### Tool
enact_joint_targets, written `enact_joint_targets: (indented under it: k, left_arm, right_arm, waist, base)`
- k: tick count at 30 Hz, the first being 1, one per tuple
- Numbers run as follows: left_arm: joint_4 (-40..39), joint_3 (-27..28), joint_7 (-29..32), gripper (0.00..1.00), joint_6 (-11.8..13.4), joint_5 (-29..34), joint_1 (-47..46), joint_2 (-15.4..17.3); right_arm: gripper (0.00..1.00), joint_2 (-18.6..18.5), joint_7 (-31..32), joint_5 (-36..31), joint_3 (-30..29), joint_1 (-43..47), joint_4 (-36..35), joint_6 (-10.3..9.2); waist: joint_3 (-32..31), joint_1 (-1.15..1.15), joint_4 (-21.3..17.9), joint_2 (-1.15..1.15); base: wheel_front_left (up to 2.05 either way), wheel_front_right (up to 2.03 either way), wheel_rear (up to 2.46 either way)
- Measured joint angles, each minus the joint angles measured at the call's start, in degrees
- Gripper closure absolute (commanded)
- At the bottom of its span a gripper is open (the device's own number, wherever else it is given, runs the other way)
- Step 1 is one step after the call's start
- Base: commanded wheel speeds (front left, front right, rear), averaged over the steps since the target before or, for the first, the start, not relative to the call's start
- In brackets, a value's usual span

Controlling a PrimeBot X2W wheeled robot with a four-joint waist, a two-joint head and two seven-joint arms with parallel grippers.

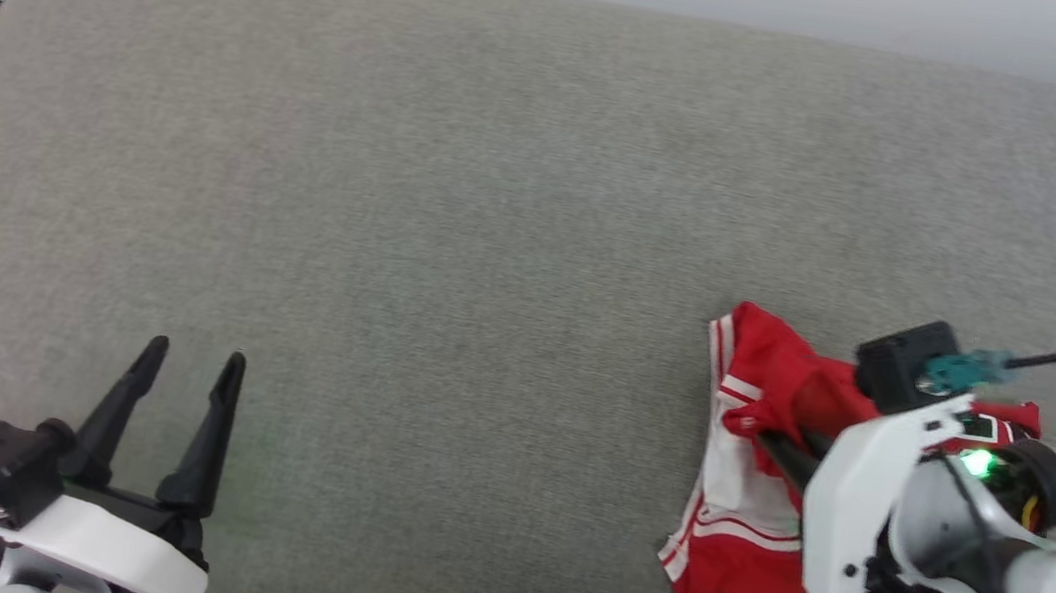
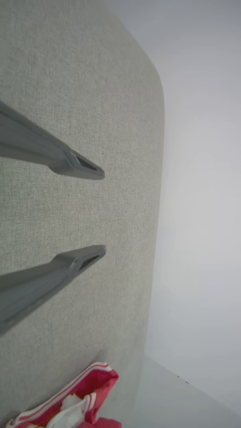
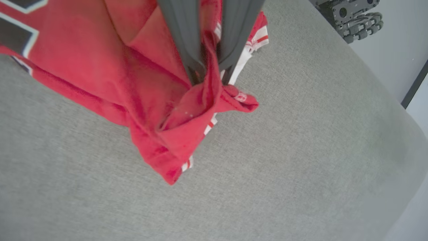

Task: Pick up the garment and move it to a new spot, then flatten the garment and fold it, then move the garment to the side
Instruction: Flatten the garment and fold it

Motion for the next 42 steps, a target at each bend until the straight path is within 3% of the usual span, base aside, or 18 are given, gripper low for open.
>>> enact_joint_targets:
  k: [13, 14, 15, 16, 17, 23, 29, 36, 42]
  left_arm:
    - [0.6, -0.8, 0.0, 0.00, 0.0, -0.3, -0.4, -0.3]
    - [0.6, -0.7, 0.0, 0.00, 0.0, -0.3, -0.4, -0.3]
    - [0.6, -0.5, 0.0, 0.00, 0.0, -0.3, -0.4, -0.3]
    - [0.7, -0.4, 0.0, 0.00, 0.0, -0.3, -0.4, -0.4]
    - [0.7, -0.2, 0.0, 0.00, 0.0, -0.3, -0.3, -0.5]
    - [0.8, 0.7, 0.0, 0.00, 0.0, -0.2, 0.7, -0.6]
    - [0.8, 1.1, 0.0, 0.00, 0.0, 0.0, 1.5, -1.0]
    - [2.3, 0.3, 0.0, 0.00, 0.0, -0.2, 1.5, -1.5]
    - [4.6, 0.8, 0.0, 0.00, 0.0, -0.2, 1.5, -3.0]
  right_arm:
    - [1.00, -0.3, -7.3, -1.4, 6.1, -3.3, 11.6, 0.00]
    - [0.96, -0.2, -7.8, -1.3, 6.2, -3.3, 11.9, 0.00]
    - [0.67, -0.4, -8.3, -1.2, 6.7, -3.4, 12.0, 0.00]
    - [0.51, -0.6, -8.7, -0.7, 7.5, -3.6, 11.9, 0.00]
    - [0.00, -0.7, -9.2, -0.4, 7.3, -3.7, 11.8, 0.01]
    - [0.00, -1.5, -13.0, 0.8, 6.3, -4.2, 10.0, 0.00]
    - [0.00, -4.0, -20.7, 3.7, 4.1, -4.1, 10.1, 0.00]
    - [0.00, -8.6, -36.6, 6.0, 2.7, -2.3, 16.4, 0.00]
    - [0.00, -8.6, -50.2, 6.4, 0.5, 0.1, 22.7, 0.00]
  waist:
    - [0.4, 0.00, 3.1, 0.00]
    - [0.4, 0.00, 3.0, 0.00]
    - [0.3, 0.00, 2.8, 0.00]
    - [0.2, 0.00, 2.6, 0.00]
    - [0.0, 0.00, 2.4, 0.00]
    - [-1.8, 0.00, 0.3, 0.00]
    - [-3.8, 0.00, -2.4, 0.00]
    - [-4.9, 0.00, -4.8, 0.00]
    - [-6.3, 0.00, -5.8, 0.00]
  base:
    - [0.00, 0.00, 0.00]
    - [0.00, 0.00, 0.00]
    - [0.00, 0.00, 0.00]
    - [0.00, 0.00, 0.00]
    - [0.00, 0.00, 0.00]
    - [0.00, 0.00, 0.00]
    - [0.00, 0.00, 0.00]
    - [0.00, 0.00, 0.00]
    - [0.00, 0.00, 0.00]
